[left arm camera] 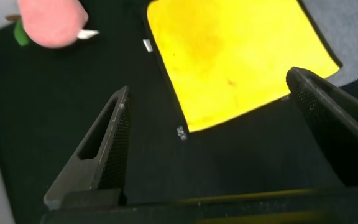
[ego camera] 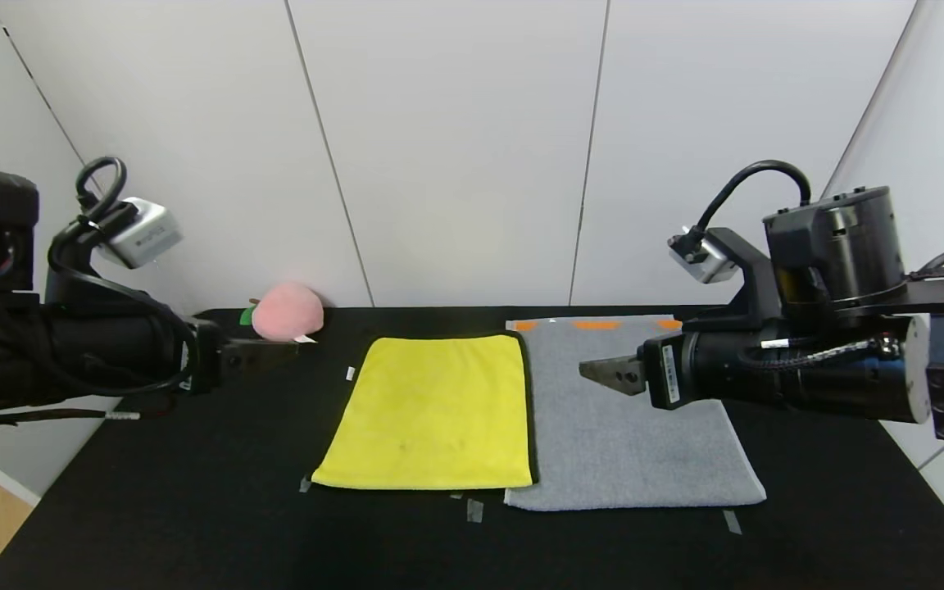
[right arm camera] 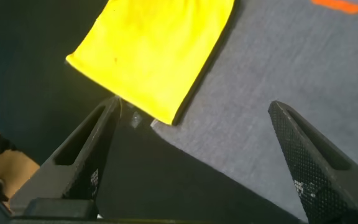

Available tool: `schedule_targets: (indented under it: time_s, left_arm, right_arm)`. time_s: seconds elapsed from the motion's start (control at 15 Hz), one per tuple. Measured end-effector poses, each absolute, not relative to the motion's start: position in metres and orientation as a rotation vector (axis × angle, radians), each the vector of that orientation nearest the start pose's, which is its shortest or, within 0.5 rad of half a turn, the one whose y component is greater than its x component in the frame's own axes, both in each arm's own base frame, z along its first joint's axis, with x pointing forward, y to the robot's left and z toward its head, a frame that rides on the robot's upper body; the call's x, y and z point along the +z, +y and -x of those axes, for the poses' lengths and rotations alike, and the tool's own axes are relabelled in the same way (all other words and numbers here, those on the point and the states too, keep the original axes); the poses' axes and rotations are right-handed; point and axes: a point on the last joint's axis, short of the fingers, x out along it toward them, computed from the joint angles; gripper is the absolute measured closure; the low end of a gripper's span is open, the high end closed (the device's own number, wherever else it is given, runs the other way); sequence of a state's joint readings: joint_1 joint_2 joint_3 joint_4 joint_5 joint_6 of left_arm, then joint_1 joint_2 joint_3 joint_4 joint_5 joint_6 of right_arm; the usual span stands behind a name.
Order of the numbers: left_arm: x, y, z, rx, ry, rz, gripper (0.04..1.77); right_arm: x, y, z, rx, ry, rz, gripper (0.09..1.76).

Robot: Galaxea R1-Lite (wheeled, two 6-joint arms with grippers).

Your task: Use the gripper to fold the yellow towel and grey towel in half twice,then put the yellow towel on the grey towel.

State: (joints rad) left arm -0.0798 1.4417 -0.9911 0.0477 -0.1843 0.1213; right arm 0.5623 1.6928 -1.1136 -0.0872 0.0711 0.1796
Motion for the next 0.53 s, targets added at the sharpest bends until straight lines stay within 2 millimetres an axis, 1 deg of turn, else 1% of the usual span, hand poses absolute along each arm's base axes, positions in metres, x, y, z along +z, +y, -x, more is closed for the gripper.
schedule_targets:
  time_s: [0.27,0.47,0.53]
  left_arm:
    - [0.218,-0.024,-0.264,-0.289,0.538,-0.092,0.09]
    - [0.197,-0.019,-0.285,-0.275,0.583,-0.084,0.09]
    - [0.196,-0.019,-0.286,-0.274,0.586,-0.083,0.09]
  right_arm:
    - [0.200,0.184,-0.271,0.650,0.628,-0.113,0.14]
    - [0.186,0.191,-0.279,0.651,0.668,-0.139,0.14]
    - [0.185,0.191,-0.279,0.651,0.668,-0.140,0.14]
